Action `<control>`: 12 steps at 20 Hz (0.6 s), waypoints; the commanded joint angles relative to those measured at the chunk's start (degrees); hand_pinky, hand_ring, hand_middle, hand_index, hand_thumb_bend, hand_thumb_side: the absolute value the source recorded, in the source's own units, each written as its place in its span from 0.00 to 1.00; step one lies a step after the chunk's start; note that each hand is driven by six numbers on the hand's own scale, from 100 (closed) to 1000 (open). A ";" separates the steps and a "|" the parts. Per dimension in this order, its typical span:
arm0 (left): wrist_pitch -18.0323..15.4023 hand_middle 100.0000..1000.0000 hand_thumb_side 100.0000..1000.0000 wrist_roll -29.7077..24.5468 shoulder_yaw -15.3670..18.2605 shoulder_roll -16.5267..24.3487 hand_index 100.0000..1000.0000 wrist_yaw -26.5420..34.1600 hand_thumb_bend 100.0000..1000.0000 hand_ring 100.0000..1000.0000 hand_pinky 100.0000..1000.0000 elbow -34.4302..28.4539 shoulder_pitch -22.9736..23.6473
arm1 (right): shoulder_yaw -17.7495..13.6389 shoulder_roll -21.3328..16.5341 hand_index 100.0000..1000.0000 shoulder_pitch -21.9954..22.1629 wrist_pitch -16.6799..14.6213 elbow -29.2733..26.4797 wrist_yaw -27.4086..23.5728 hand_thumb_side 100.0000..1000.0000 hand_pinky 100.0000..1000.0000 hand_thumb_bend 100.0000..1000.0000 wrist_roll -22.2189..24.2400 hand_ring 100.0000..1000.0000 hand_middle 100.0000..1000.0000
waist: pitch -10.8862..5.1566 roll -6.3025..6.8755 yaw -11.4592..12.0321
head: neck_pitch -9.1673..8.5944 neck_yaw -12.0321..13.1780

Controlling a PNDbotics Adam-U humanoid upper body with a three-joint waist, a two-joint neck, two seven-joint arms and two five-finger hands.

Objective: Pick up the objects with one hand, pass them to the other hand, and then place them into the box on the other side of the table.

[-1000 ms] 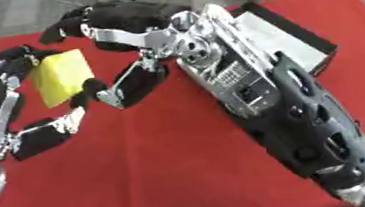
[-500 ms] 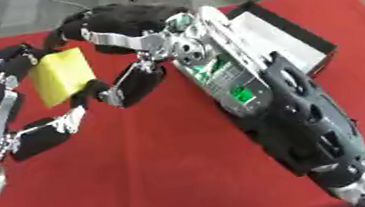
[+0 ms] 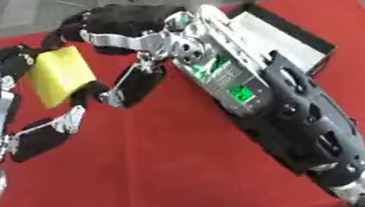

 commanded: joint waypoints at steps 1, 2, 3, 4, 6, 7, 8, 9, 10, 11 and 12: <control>-0.37 0.35 0.24 1.00 0.19 0.40 0.54 0.80 0.00 0.34 0.52 -1.48 -0.89 | -0.15 -0.03 0.96 -1.10 -0.13 0.48 0.89 0.02 0.97 0.00 0.05 1.00 0.89 | -1.32 0.08 0.05 | -0.01 -0.19; -0.45 0.35 0.24 1.09 0.13 0.41 0.54 0.82 0.00 0.34 0.52 -1.43 -0.87 | -0.12 -0.01 0.96 -1.15 -0.07 0.66 1.10 0.02 0.97 0.00 -0.02 1.00 0.89 | -1.33 0.07 0.05 | 0.00 -0.22; -0.53 0.35 0.24 1.20 0.08 0.43 0.54 0.78 0.00 0.34 0.52 -1.40 -0.84 | -0.09 0.01 0.96 -1.18 0.04 0.85 1.31 0.02 0.97 0.00 -0.06 1.00 0.89 | -1.33 0.06 0.05 | 0.00 -0.25; -0.58 0.35 0.24 1.37 0.03 0.44 0.54 0.74 0.00 0.34 0.52 -1.37 -0.81 | -0.10 0.04 0.96 -1.21 0.23 1.07 1.60 0.02 0.97 0.00 -0.10 1.00 0.89 | -1.33 0.06 0.05 | -0.01 -0.27; -0.64 0.35 0.24 1.86 -0.08 0.49 0.54 0.51 0.00 0.34 0.52 -1.34 -0.77 | -0.12 0.07 0.95 -1.26 0.71 1.39 2.32 0.02 0.97 0.00 -0.19 1.00 0.89 | -1.35 0.06 0.04 | -0.06 -0.30; -0.67 0.35 0.23 2.13 -0.13 0.51 0.54 0.29 0.00 0.34 0.52 -1.35 -0.75 | -0.15 0.08 0.94 -1.27 0.97 1.46 2.68 0.02 0.97 0.00 -0.27 1.00 0.88 | -1.36 0.06 0.03 | -0.09 -0.31; -0.68 0.35 0.23 2.36 -0.19 0.50 0.54 0.11 0.00 0.34 0.52 -1.35 -0.73 | -0.15 0.09 0.94 -1.27 1.21 1.49 2.92 0.03 0.97 0.00 -0.35 1.00 0.88 | -1.36 0.06 0.02 | -0.12 -0.31; -0.69 0.35 0.23 2.54 -0.26 0.49 0.54 0.01 0.00 0.34 0.51 -1.34 -0.71 | -0.14 0.11 0.94 -1.28 1.44 1.51 3.03 0.04 0.97 0.00 -0.45 1.00 0.88 | -1.37 0.07 0.00 | -0.15 -0.31; -0.71 0.35 0.23 2.69 -0.32 0.47 0.54 0.00 0.00 0.34 0.51 -1.33 -0.71 | -0.10 0.13 0.94 -1.30 1.62 1.52 3.03 0.04 0.97 0.00 -0.56 1.00 0.88 | -1.38 0.07 -0.01 | -0.17 -0.33; -0.74 0.35 0.23 2.78 -0.38 0.47 0.54 0.03 0.00 0.34 0.51 -1.31 -0.70 | -0.05 0.15 0.93 -1.31 1.74 1.52 2.97 0.04 0.97 0.00 -0.63 1.00 0.88 | -1.38 0.08 -0.02 | -0.17 -0.36; -0.75 0.35 0.23 2.74 -0.43 0.44 0.54 0.03 0.00 0.34 0.52 -1.26 -0.71 | 0.00 0.19 0.93 -1.32 1.82 1.49 2.78 0.04 0.97 0.00 -0.69 1.00 0.87 | -1.38 0.09 -0.02 | -0.14 -0.40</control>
